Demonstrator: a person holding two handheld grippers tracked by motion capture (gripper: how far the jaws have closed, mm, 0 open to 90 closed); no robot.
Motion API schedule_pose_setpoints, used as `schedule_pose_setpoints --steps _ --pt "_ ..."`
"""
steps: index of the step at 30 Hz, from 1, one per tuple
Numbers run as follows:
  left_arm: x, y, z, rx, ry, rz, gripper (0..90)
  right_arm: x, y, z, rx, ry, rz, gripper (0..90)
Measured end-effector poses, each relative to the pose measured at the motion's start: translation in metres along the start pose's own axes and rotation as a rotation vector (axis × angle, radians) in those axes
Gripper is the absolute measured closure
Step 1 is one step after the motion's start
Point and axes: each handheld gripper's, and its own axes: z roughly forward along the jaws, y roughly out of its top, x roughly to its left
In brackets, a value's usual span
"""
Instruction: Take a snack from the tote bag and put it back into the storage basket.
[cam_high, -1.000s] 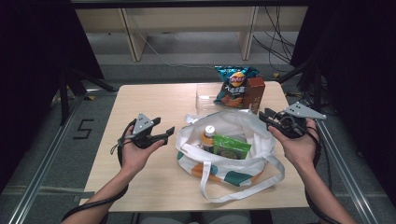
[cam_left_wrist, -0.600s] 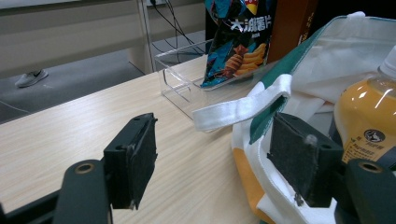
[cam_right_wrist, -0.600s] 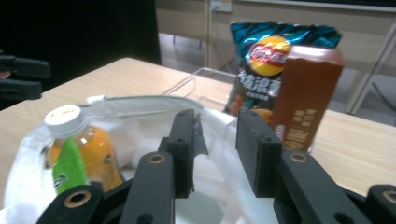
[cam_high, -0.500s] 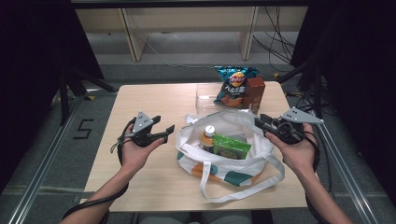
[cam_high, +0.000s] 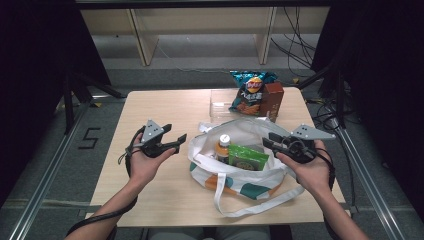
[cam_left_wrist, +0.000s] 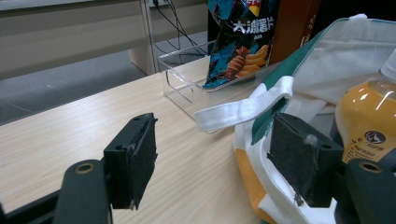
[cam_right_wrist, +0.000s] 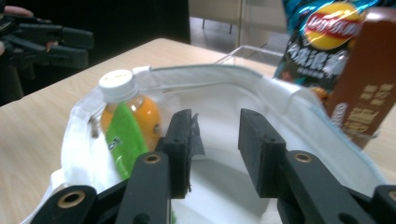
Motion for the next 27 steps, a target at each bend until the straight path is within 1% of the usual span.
schedule_pose_setpoints --steps 1,2,3,4,5,6,7,8,9,10,11,12,13,14,15,16,17,18,19,20,21,22,23,25,26,27 --pt "0.000 0.000 0.000 0.000 0.000 -0.001 31.0 0.002 -0.001 -0.001 0.022 0.013 0.020 65.5" --pt "-0.001 0.000 0.000 -0.001 0.000 0.000 31.0 0.003 -0.002 0.000 0.015 0.014 0.020 65.2" --pt "-0.001 0.000 0.000 -0.001 0.000 -0.002 31.0 0.004 -0.002 0.000 0.017 0.026 0.007 64.7" --pt "-0.001 0.000 0.000 -0.001 0.000 0.001 31.0 0.005 -0.002 0.000 0.020 0.024 0.009 64.0" --pt "-0.001 0.000 0.000 -0.001 0.000 0.002 31.0 0.006 -0.002 -0.001 0.034 0.037 0.007 63.4" --pt "-0.001 0.000 0.000 -0.001 0.000 0.002 31.0 0.008 -0.003 -0.001 0.039 0.049 0.021 63.0" --pt "-0.001 0.000 0.000 0.001 -0.002 0.005 31.0 0.010 -0.004 0.000 0.025 0.045 0.033 62.4" --pt "-0.001 0.000 0.000 0.001 -0.002 0.004 31.0 0.009 -0.006 0.001 0.030 0.060 0.021 61.4" --pt "-0.001 0.000 0.001 -0.005 -0.007 0.000 31.0 0.010 -0.007 0.002 0.039 0.071 0.029 60.7" --pt "-0.001 0.000 0.001 -0.005 -0.007 -0.003 31.0 0.013 -0.009 0.003 0.039 0.061 0.047 60.1" --pt "-0.002 0.000 0.000 0.000 -0.003 -0.001 31.0 0.012 -0.010 0.004 0.056 0.082 0.038 59.6" --pt "-0.001 0.000 0.000 0.000 -0.003 0.006 31.0 0.013 -0.011 0.004 0.057 0.080 0.047 59.2" --pt "-0.001 0.000 0.000 0.000 -0.002 0.005 31.0 0.012 -0.011 0.004 0.067 0.076 0.028 58.8" --pt "-0.001 0.000 0.000 0.000 -0.001 0.003 31.0 0.012 -0.012 0.005 0.064 0.079 0.031 58.2" --pt "-0.001 0.000 0.000 0.000 0.000 0.002 31.0 0.012 -0.012 0.007 0.060 0.091 0.021 57.6" --pt "-0.001 0.000 0.000 0.000 0.000 0.001 31.0 0.012 -0.013 0.007 0.060 0.090 0.023 57.2" --pt "-0.001 0.000 0.000 0.000 0.000 0.001 31.0 0.013 -0.014 0.008 0.077 0.097 0.028 56.5" --pt "-0.001 0.000 0.000 0.000 0.000 0.002 31.0 0.013 -0.014 0.008 0.086 0.106 0.019 55.9" --pt "-0.001 0.000 -0.001 -0.001 0.000 0.003 31.0 0.017 -0.016 0.009 0.084 0.086 0.063 55.5" --pt "-0.001 0.000 -0.001 -0.002 -0.001 0.002 31.0 0.015 -0.016 0.009 0.103 0.101 0.035 55.5" --pt "-0.001 0.000 -0.001 -0.002 0.000 0.002 31.0 0.017 -0.018 0.010 0.093 0.096 0.051 55.4" --pt "-0.001 0.000 -0.001 -0.002 0.000 0.002 31.0 0.017 -0.019 0.011 0.086 0.100 0.050 55.4" --pt "-0.001 0.000 -0.001 -0.002 0.000 0.002 31.0 0.015 -0.018 0.011 0.109 0.107 0.015 55.4" --pt "-0.001 0.000 -0.001 -0.002 0.000 0.002 31.0 0.016 -0.021 0.013 0.104 0.115 0.022 55.5" --pt "-0.001 0.000 -0.001 -0.001 0.000 0.001 31.0 0.016 -0.020 0.012 0.127 0.111 0.022 55.6" --pt "-0.001 0.000 -0.001 -0.001 0.000 0.002 31.0 0.016 -0.020 0.012 0.131 0.113 0.012 55.9"
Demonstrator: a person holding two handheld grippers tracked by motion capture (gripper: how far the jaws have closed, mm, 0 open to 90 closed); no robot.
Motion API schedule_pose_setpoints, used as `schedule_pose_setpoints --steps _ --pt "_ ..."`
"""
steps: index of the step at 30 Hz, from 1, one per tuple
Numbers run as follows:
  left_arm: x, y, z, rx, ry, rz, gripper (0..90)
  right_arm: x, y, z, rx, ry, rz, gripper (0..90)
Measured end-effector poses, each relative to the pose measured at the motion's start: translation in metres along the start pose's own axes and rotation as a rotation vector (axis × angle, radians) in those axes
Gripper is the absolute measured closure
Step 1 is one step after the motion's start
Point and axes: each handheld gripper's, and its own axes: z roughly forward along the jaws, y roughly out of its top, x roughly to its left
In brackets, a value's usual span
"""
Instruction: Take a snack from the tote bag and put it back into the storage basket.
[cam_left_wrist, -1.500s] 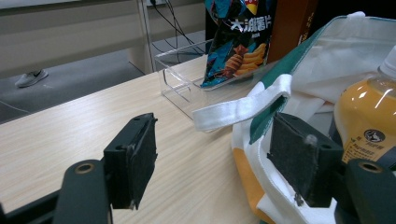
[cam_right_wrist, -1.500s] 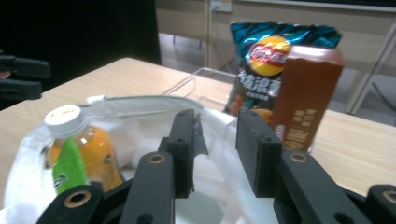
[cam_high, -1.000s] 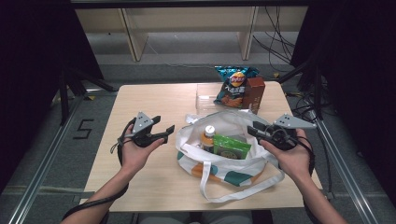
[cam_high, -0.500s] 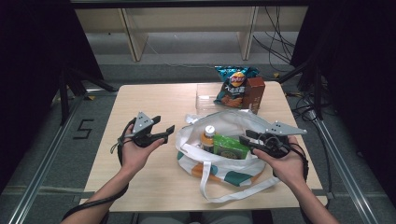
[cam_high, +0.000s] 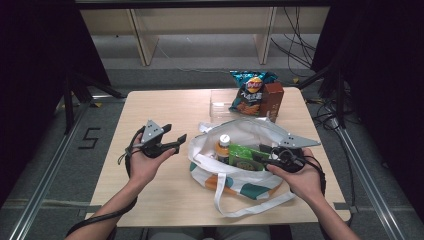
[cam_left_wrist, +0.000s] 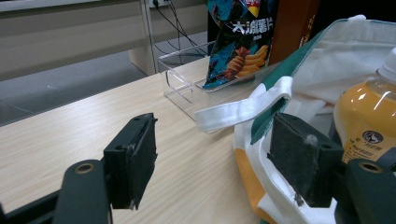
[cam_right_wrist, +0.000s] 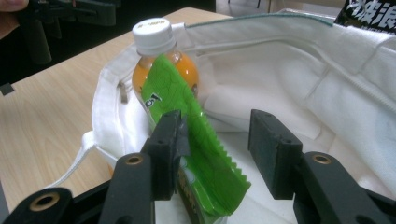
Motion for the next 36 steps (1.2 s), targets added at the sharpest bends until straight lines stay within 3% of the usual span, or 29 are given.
schedule_pose_setpoints --steps 3,5,7,9,11,12,14,15,18,19,20,22,26,30,31,33,36 --pt "0.000 0.000 0.000 0.002 0.001 0.000 31.0 0.000 -0.001 0.002 -0.013 0.013 -0.001 56.9" --pt "0.000 0.000 0.000 0.000 0.001 -0.003 31.0 0.000 -0.001 0.002 -0.026 -0.007 -0.010 58.2" --pt "0.001 0.000 0.000 -0.007 -0.004 0.000 31.0 0.002 -0.001 0.001 -0.010 0.014 0.019 60.2" --pt "0.000 0.000 0.000 -0.004 -0.002 -0.007 31.0 0.004 -0.002 0.001 -0.011 0.012 0.016 61.5" --pt "0.000 0.000 -0.001 -0.003 0.002 -0.007 31.0 0.004 -0.001 0.000 -0.013 0.005 0.011 61.2" --pt "0.001 0.000 -0.001 -0.001 0.003 0.001 30.9 0.002 0.001 -0.002 -0.006 0.016 -0.021 60.4" --pt "0.001 0.000 -0.001 0.000 0.005 0.000 30.9 0.006 0.002 -0.003 -0.003 0.021 0.008 59.2" --pt "0.001 0.000 0.000 -0.003 0.001 0.001 30.9 0.006 0.001 -0.002 -0.012 0.017 -0.004 58.7" --pt "0.001 0.000 0.000 -0.006 -0.003 -0.001 30.9 0.005 0.000 0.000 0.003 0.021 -0.029 58.5" --pt "0.001 0.000 0.000 -0.006 -0.003 -0.004 31.0 0.008 -0.002 0.000 0.016 0.025 0.009 59.0" --pt "0.000 0.000 -0.001 0.001 0.003 -0.003 31.0 0.005 -0.002 0.002 0.010 0.018 -0.020 59.7" --pt "0.001 0.000 -0.001 0.002 0.003 0.000 30.9 0.007 -0.004 0.003 0.027 0.017 -0.004 61.2" --pt "0.000 0.000 -0.001 -0.002 0.001 0.001 30.9 0.007 -0.004 0.005 0.054 0.022 -0.022 62.9" --pt "0.001 0.001 -0.001 0.001 0.004 0.003 30.9 0.005 -0.006 0.008 0.045 0.007 -0.069 69.0" --pt "0.001 0.001 -0.001 0.001 0.004 0.001 30.9 0.008 -0.006 0.007 0.060 0.012 -0.048 71.8" --pt "0.001 0.000 -0.001 0.001 0.004 -0.001 30.9 0.005 -0.004 0.006 0.059 0.012 -0.090 77.1" --pt "0.001 0.000 -0.001 0.002 0.004 0.001 30.9 0.004 -0.004 0.006 0.063 0.003 -0.107 82.6"
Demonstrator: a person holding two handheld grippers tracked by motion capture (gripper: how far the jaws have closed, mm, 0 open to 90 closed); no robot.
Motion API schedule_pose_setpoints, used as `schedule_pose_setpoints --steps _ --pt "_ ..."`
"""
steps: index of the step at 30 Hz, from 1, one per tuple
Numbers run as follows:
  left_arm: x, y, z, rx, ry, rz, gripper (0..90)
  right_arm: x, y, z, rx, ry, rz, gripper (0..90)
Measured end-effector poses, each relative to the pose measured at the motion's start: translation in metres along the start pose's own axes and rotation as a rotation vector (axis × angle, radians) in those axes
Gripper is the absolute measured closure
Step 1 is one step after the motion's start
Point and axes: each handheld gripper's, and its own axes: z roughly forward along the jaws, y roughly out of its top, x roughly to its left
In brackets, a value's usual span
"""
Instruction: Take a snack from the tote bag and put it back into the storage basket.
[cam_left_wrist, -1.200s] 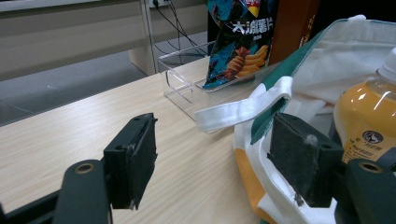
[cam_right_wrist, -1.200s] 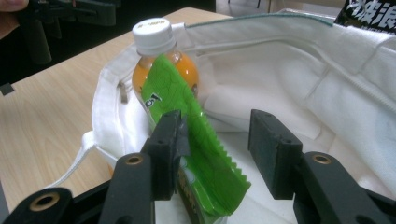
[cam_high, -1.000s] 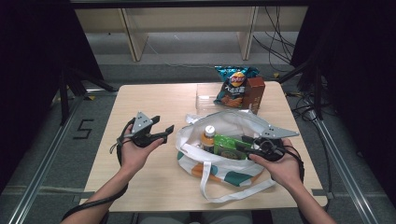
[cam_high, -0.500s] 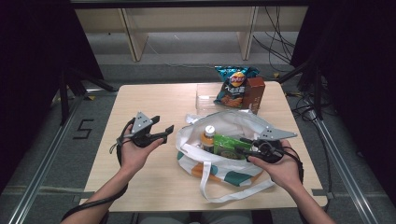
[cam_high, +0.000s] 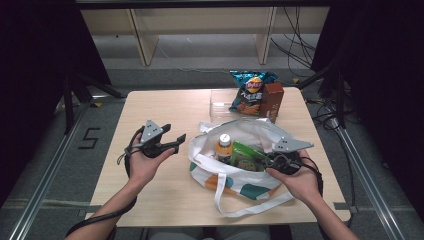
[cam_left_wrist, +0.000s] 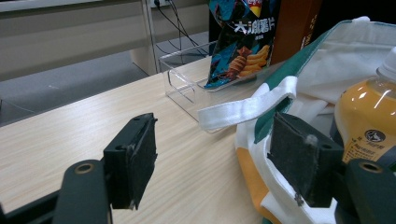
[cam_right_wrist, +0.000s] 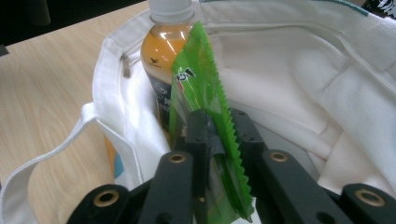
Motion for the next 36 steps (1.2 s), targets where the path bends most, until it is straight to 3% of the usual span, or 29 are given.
schedule_pose_setpoints --steps 4,8,15,20,21,22,23,24,25,26,30,34,36 --pt "0.000 0.000 0.000 0.000 0.001 -0.001 30.9 0.001 0.000 -0.001 -0.002 -0.025 0.015 88.7" --pt "0.000 0.000 0.000 0.000 0.001 0.000 30.9 -0.002 0.001 -0.001 -0.018 -0.052 -0.044 90.0" --pt "0.001 0.000 0.000 -0.002 0.003 -0.002 30.9 0.001 0.005 -0.005 -0.007 -0.062 -0.050 90.0" --pt "0.000 0.000 0.000 -0.001 0.003 -0.002 30.9 -0.002 0.011 -0.014 -0.066 -0.095 -0.081 90.0" --pt "0.000 0.000 0.000 0.000 0.002 -0.002 30.9 0.000 0.012 -0.016 -0.071 -0.095 -0.064 90.0" --pt "0.000 0.000 0.001 -0.006 -0.003 -0.003 30.9 -0.003 0.013 -0.017 -0.073 -0.090 -0.090 90.0" --pt "0.000 0.000 0.001 -0.006 -0.002 -0.004 30.9 -0.001 0.013 -0.019 -0.064 -0.088 -0.049 90.0" --pt "0.000 0.000 0.000 0.001 0.003 -0.002 30.9 -0.003 0.014 -0.019 -0.092 -0.103 -0.074 90.0" --pt "0.000 0.000 0.000 -0.001 0.003 -0.002 30.9 -0.003 0.015 -0.020 -0.086 -0.099 -0.082 90.0" --pt "0.000 0.000 0.000 -0.002 0.004 -0.001 30.9 0.000 0.015 -0.021 -0.084 -0.097 -0.051 90.0" --pt "0.001 0.000 0.000 -0.004 0.005 -0.004 30.9 -0.003 0.019 -0.023 -0.099 -0.108 -0.095 90.0" --pt "0.001 -0.001 0.001 -0.007 0.001 -0.007 30.9 -0.002 0.022 -0.026 -0.110 -0.110 -0.073 90.0" --pt "0.001 -0.001 0.001 -0.007 0.001 -0.005 31.0 -0.004 0.026 -0.028 -0.121 -0.118 -0.095 90.0"
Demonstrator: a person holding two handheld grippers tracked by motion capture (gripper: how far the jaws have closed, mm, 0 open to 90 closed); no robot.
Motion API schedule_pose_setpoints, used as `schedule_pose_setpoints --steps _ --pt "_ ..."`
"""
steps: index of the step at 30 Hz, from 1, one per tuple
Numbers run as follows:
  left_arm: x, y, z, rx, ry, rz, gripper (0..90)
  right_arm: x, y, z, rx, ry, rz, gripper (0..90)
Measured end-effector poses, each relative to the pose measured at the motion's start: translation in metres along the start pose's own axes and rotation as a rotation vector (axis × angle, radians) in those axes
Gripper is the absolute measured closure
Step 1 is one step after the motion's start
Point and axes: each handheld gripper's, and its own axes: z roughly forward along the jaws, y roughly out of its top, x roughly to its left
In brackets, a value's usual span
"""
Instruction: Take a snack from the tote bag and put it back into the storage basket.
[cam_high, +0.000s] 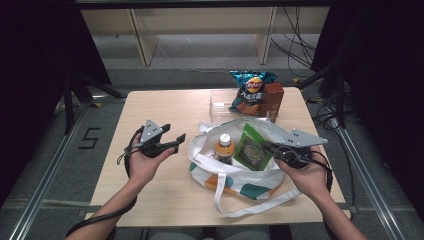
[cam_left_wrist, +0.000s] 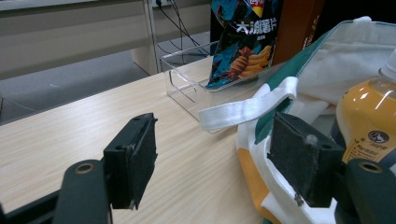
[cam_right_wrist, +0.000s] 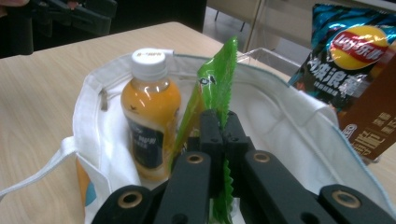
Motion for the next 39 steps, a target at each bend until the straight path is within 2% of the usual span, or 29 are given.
schedule_pose_setpoints --steps 1,3,4,5,6,8,10,11,12,14,15,16,19,20,21,23,24,25,26,28,29,30,31,32,33,34,39 --pt "0.000 0.000 0.000 -0.001 0.000 -0.003 30.9 0.000 0.001 -0.001 0.001 -0.004 0.010 90.0" --pt "0.000 0.000 -0.001 0.005 0.005 -0.001 30.9 -0.002 0.004 -0.002 -0.011 -0.006 -0.005 90.0" --pt "0.000 0.000 0.000 0.002 0.003 -0.001 31.0 -0.002 0.005 -0.002 -0.014 -0.013 0.012 90.0" --pt "0.000 0.000 0.000 0.000 0.001 -0.003 30.9 -0.004 0.006 -0.003 -0.015 -0.014 -0.008 90.0" --pt "0.000 0.000 0.000 0.000 0.001 -0.002 31.0 -0.002 0.007 -0.003 -0.010 -0.006 0.024 90.0" --pt "0.000 0.000 0.000 0.003 0.004 -0.004 31.0 -0.004 0.009 -0.004 -0.018 -0.013 -0.005 90.0" --pt "0.000 0.000 -0.001 0.004 0.006 -0.004 30.9 -0.004 0.010 -0.004 -0.030 -0.020 0.007 90.0" --pt "0.000 0.000 -0.001 0.003 0.006 -0.005 31.0 -0.004 0.011 -0.005 -0.011 -0.003 0.023 90.0" --pt "0.000 0.000 -0.001 0.003 0.006 -0.007 31.0 -0.006 0.012 -0.006 -0.026 -0.018 -0.002 90.0" --pt "0.000 0.000 -0.001 0.003 0.006 -0.006 31.0 -0.006 0.013 -0.006 -0.036 -0.024 0.007 90.0" --pt "0.000 0.001 -0.001 0.002 0.006 -0.007 31.0 -0.005 0.013 -0.007 -0.018 -0.010 0.024 90.0" --pt "0.000 0.001 -0.001 0.001 0.006 -0.007 31.0 -0.007 0.014 -0.007 -0.036 -0.022 0.001 90.0" --pt "0.000 0.001 -0.001 0.002 0.006 -0.007 31.0 -0.007 0.016 -0.008 -0.040 -0.013 0.020 90.0" --pt "0.000 0.000 0.000 0.002 0.005 -0.008 31.0 -0.008 0.017 -0.009 -0.044 -0.024 0.001 90.0" --pt "0.000 0.000 0.000 -0.002 0.000 -0.013 31.0 -0.007 0.017 -0.010 -0.030 -0.018 0.016 90.0" --pt "0.000 0.000 0.000 0.008 0.004 -0.012 31.0 -0.009 0.018 -0.010 -0.047 -0.030 -0.001 90.0" --pt "0.000 0.000 0.001 0.006 -0.001 -0.017 31.0 -0.009 0.018 -0.010 -0.045 -0.026 -0.003 90.0" --pt "-0.001 0.000 0.001 0.006 -0.003 -0.022 31.0 -0.008 0.018 -0.011 -0.038 -0.016 0.018 90.0" --pt "-0.001 0.000 0.001 0.005 -0.002 -0.021 31.0 -0.009 0.018 -0.012 -0.029 -0.006 0.006 90.0" --pt "-0.001 0.000 0.001 0.008 -0.003 -0.016 31.0 -0.009 0.018 -0.012 -0.040 -0.026 0.004 90.0" --pt "-0.001 0.000 0.001 0.008 -0.003 -0.018 31.0 -0.009 0.019 -0.013 -0.028 -0.015 0.012 90.0" --pt "-0.001 0.000 0.001 0.006 -0.002 -0.021 31.0 -0.011 0.020 -0.014 -0.047 -0.038 -0.012 90.0" --pt "0.000 0.000 0.001 0.006 -0.003 -0.019 31.0 -0.011 0.021 -0.014 -0.041 -0.021 0.002 90.0" --pt "0.000 0.000 0.001 0.007 -0.002 -0.018 31.0 -0.012 0.022 -0.015 -0.056 -0.040 -0.011 90.0" --pt "0.000 0.000 0.001 0.007 -0.002 -0.022 31.0 -0.011 0.022 -0.016 -0.047 -0.032 0.012 90.0" --pt "0.001 0.000 0.001 0.008 -0.002 -0.022 31.0 -0.013 0.024 -0.017 -0.056 -0.040 -0.004 90.0" --pt "0.002 0.001 0.000 0.003 0.002 -0.023 31.0 -0.016 0.029 -0.021 -0.087 -0.058 -0.011 90.0"
